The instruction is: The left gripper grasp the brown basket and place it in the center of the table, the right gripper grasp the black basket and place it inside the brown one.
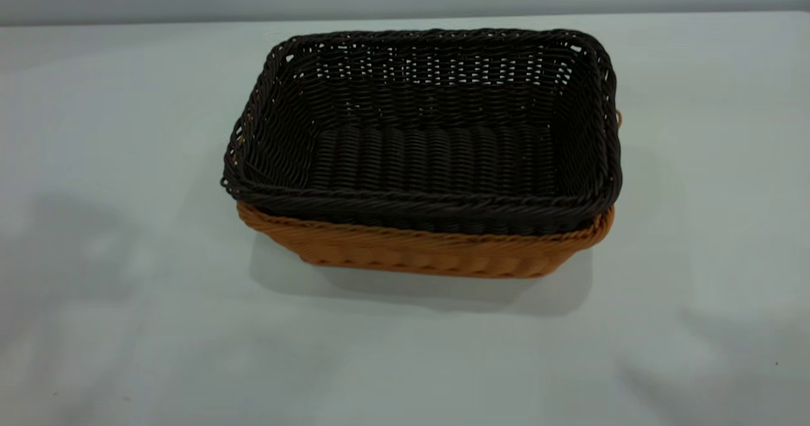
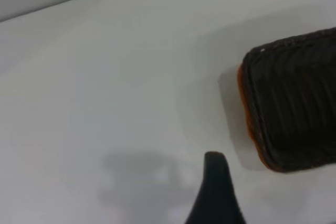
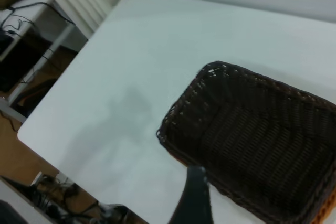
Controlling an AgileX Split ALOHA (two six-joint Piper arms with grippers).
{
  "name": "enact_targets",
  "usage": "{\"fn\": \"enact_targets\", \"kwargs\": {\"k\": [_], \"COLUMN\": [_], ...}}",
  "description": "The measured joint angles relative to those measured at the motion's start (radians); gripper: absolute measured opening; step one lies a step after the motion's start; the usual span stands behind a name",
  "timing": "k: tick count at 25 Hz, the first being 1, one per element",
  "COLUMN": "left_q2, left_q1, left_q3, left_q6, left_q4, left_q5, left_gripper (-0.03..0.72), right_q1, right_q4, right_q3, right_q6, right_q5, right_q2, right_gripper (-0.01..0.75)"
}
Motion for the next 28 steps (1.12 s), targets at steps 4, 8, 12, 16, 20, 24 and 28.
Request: {"fn": "enact_targets", "kwargs": {"k": [4, 8, 12, 16, 20, 24, 28], "left_q2": [-0.139, -0.302, -0.487, -0.661, -0.775, -0.845, -0.9], "left_q1": [0.0, 0.0, 0.0, 0.0, 0.0, 0.0, 0.0], "left_q3": [0.17, 0.395, 0.616, 0.776, 0.873, 0.92, 0.965], "left_q6": [-0.021, -0.023, -0.023, -0.022, -0.022, -0.022, -0.023], "left_q4": [0.001, 0.001, 0.002, 0.002, 0.002, 0.002, 0.002], "left_q5": [0.0, 0.0, -0.009, -0.053, -0.061, -0.071, -0.095], "left_gripper": [0.499, 0.499, 0.499, 0.499, 0.499, 0.499, 0.499], "right_q1": [0.0, 0.0, 0.0, 0.0, 0.0, 0.016, 0.078], "right_q4": [-0.001, -0.009, -0.055, -0.165, -0.31, -0.434, -0.548], "right_q3": [0.106, 0.229, 0.312, 0.36, 0.389, 0.432, 0.463], "right_q6": [0.006, 0.009, 0.045, 0.108, 0.197, 0.266, 0.319], "right_q5": [0.004, 0.005, 0.014, 0.025, 0.032, 0.031, 0.005], "right_q2": [-0.15, -0.304, -0.461, -0.611, -0.713, -0.767, -0.805], "right_gripper": [0.59, 0.59, 0.59, 0.59, 0.59, 0.59, 0.59]}}
